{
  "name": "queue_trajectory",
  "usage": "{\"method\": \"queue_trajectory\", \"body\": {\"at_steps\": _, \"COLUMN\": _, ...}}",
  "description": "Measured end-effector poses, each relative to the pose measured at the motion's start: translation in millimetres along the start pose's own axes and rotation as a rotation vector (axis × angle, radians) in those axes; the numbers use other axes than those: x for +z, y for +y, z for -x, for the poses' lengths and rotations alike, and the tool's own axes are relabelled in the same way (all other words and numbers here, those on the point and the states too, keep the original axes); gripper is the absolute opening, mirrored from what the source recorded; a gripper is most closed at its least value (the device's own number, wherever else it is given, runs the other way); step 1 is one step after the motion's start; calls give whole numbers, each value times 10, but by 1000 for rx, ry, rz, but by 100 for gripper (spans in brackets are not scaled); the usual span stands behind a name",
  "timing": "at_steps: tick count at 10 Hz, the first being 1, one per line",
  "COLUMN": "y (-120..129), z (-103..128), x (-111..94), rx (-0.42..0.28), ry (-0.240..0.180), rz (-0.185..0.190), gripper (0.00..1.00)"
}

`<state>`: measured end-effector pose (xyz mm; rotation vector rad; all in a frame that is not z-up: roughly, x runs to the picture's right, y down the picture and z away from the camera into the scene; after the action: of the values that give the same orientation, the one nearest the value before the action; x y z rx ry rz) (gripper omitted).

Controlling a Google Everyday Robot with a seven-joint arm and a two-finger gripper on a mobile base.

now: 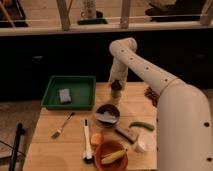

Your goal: Stack cups into tray

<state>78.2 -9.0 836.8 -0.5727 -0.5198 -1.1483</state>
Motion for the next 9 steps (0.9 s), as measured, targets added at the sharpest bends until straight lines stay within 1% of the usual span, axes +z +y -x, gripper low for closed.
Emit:
{"method": "queue_trajectory", "body": {"at_steps": 3, "y": -64, "z": -17, "x": 10, "rx": -8, "ry": 0, "rz": -4, "gripper": 80}}
{"method": "queue_trajectory", "body": {"at_steps": 6, "y": -100, "z": -33, "x": 21, "rx": -12, "ry": -10, "rz": 5, "gripper": 80}}
{"method": "queue_trajectory", "body": {"at_steps": 9, "y": -100, "z": -47, "x": 73, "rx": -7, "ry": -20, "rz": 13, "gripper": 80}}
